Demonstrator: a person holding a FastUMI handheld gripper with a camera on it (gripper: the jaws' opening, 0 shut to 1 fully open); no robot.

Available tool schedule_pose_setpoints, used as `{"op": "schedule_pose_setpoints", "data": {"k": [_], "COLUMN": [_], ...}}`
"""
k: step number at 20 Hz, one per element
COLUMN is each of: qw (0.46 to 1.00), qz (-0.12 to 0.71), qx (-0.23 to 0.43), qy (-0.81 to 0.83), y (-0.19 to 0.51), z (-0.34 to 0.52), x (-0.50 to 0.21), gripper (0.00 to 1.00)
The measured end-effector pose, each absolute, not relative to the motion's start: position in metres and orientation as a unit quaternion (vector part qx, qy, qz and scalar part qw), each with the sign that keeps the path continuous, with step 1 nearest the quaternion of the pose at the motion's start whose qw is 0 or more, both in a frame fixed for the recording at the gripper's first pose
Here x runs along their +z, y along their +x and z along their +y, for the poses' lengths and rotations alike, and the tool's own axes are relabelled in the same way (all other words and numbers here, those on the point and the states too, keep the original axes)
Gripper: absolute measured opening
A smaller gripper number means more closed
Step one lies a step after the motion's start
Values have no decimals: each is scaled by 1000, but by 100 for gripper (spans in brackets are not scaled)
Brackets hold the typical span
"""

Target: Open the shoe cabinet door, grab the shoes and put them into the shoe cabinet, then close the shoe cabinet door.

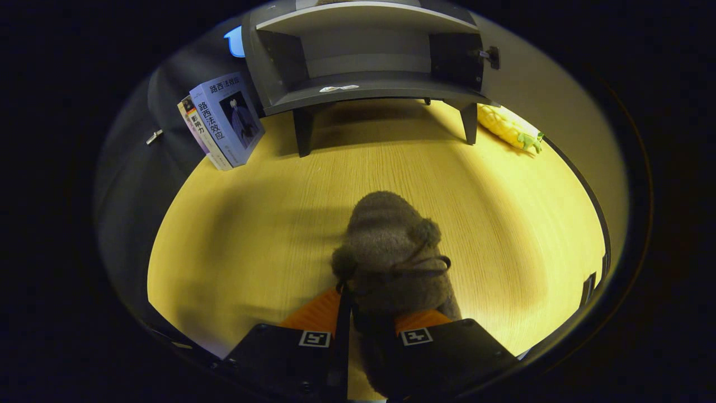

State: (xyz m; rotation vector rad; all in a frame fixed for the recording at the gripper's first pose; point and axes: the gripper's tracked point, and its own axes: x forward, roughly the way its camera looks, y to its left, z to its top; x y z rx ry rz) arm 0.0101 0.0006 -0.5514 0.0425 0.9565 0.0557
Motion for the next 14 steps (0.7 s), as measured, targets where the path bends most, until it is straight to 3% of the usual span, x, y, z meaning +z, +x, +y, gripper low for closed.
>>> {"op": "schedule_pose_setpoints", "data": {"k": [9,14], "qw": [897,897], "qz": [442,442], "qx": [22,16], "qy": [-13,-26], "y": [50,63], "z": [-1,-3], "x": [-556,-563], "gripper": [30,16]}}
